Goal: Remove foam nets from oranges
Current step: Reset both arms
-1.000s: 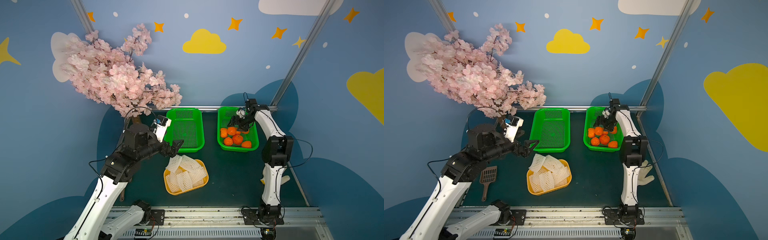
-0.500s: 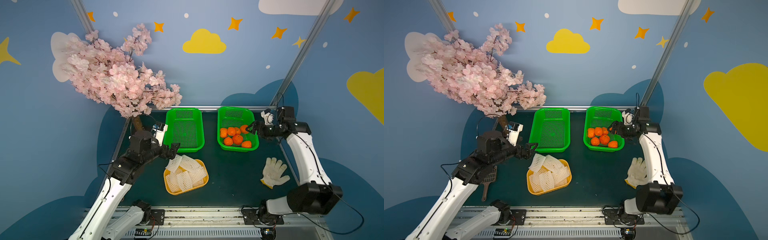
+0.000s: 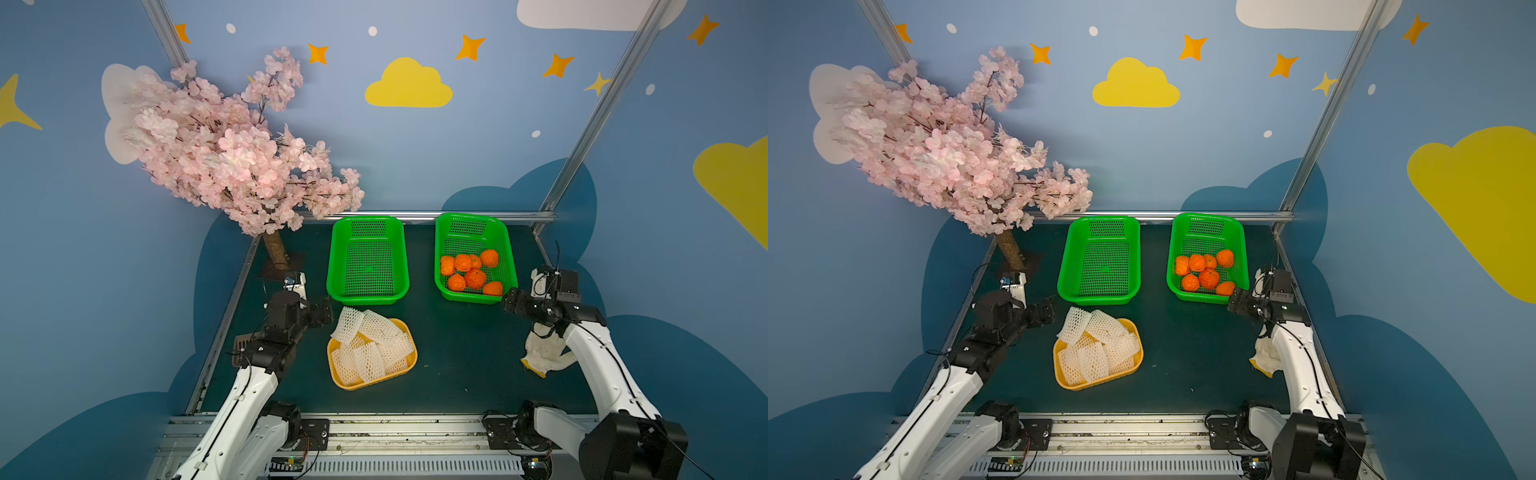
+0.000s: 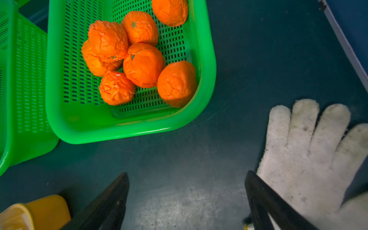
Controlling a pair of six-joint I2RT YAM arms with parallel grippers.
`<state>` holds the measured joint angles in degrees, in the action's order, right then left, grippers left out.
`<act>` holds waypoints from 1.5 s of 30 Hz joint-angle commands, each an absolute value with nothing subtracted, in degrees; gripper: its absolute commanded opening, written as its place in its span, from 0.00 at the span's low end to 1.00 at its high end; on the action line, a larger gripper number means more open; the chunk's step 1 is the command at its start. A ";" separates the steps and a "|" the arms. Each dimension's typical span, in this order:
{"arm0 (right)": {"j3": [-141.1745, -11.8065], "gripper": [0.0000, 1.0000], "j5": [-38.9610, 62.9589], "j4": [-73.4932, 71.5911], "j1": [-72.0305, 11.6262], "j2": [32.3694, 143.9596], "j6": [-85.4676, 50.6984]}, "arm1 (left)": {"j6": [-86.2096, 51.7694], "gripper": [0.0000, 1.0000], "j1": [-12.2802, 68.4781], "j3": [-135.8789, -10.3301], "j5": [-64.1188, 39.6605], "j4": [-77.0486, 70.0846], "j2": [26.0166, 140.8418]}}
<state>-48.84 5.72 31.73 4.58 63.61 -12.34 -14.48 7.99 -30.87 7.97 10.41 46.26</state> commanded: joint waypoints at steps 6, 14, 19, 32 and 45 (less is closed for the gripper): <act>-42.20 0.90 1.76 16.71 5.98 64.75 -12.16 | -7.64 1.00 1.54 -24.89 9.70 -7.45 48.13; -32.01 0.90 5.62 -6.96 5.45 66.59 -9.89 | -5.51 1.00 -2.94 -20.35 2.74 -24.24 60.87; -29.07 0.90 3.01 -15.90 3.01 70.85 -7.54 | -5.20 1.00 -3.06 -17.82 0.87 -38.88 72.42; -23.32 0.90 0.27 -37.00 1.44 80.91 -3.25 | -0.89 1.00 -3.86 -21.60 -6.31 -48.13 87.40; -26.24 0.90 -7.12 -33.99 -2.37 83.46 -0.88 | -0.49 1.00 -3.83 -23.38 -6.89 -45.57 88.11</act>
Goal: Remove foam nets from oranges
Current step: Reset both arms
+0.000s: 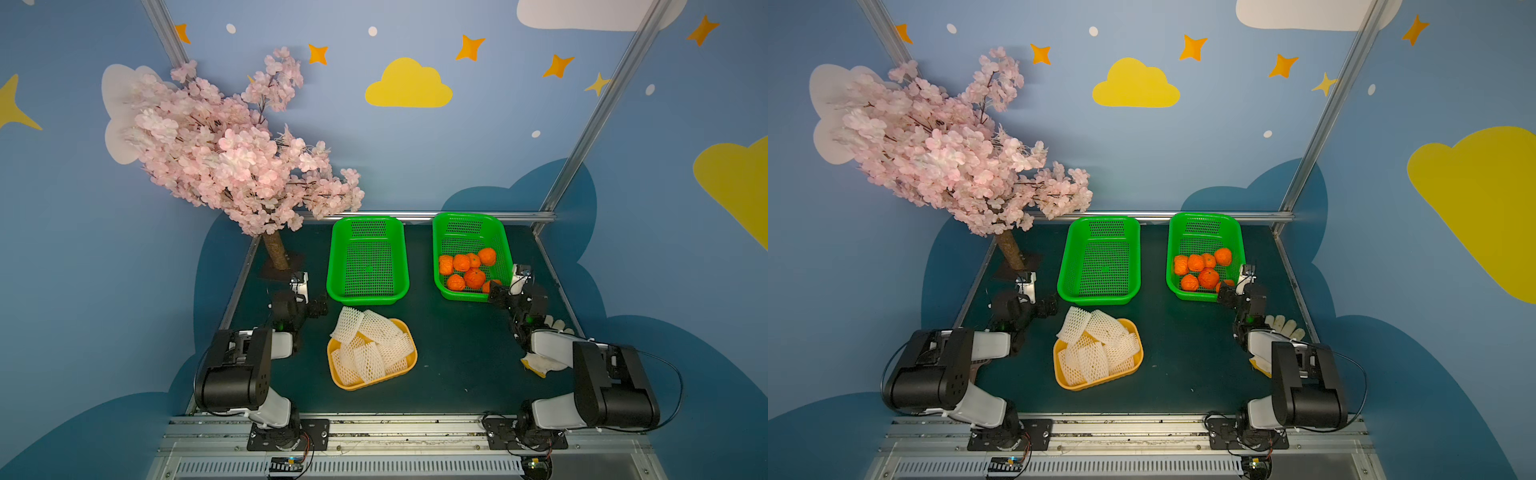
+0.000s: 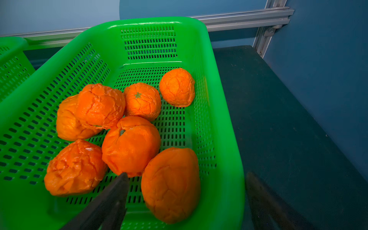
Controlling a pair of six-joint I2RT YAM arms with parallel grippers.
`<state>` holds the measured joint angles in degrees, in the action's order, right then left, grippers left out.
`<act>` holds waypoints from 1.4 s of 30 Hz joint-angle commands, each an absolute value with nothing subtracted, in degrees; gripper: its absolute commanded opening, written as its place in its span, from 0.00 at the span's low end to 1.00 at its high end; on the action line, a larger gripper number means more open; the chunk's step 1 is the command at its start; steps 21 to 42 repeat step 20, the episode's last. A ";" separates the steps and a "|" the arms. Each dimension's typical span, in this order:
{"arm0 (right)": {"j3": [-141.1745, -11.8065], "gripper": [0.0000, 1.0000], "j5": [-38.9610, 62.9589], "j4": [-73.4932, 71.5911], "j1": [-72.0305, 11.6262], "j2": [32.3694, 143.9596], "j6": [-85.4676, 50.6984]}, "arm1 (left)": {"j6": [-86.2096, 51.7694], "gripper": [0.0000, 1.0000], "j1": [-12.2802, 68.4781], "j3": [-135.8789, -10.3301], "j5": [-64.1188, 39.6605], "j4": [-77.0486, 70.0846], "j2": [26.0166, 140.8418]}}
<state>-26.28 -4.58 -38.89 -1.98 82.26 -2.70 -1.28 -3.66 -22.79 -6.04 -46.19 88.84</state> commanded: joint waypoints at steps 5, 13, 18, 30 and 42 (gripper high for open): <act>-26.35 0.90 -7.73 -33.86 -2.77 83.54 -0.68 | -0.44 1.00 -3.82 -23.47 -6.95 -45.36 88.03; -26.63 0.90 -7.84 -33.58 -2.79 83.76 -0.79 | -0.30 1.00 -3.79 -23.47 -6.94 -45.33 87.92; -26.38 0.90 -7.77 -33.77 -2.77 83.53 -0.78 | -0.35 1.00 -3.79 -23.39 -6.94 -45.38 87.93; -26.38 0.90 -7.94 -33.78 -2.85 83.53 -0.66 | -0.33 1.00 -3.78 -23.38 -6.99 -45.37 87.94; -26.38 0.90 -7.94 -33.78 -2.85 83.53 -0.66 | -0.33 1.00 -3.78 -23.38 -6.99 -45.37 87.94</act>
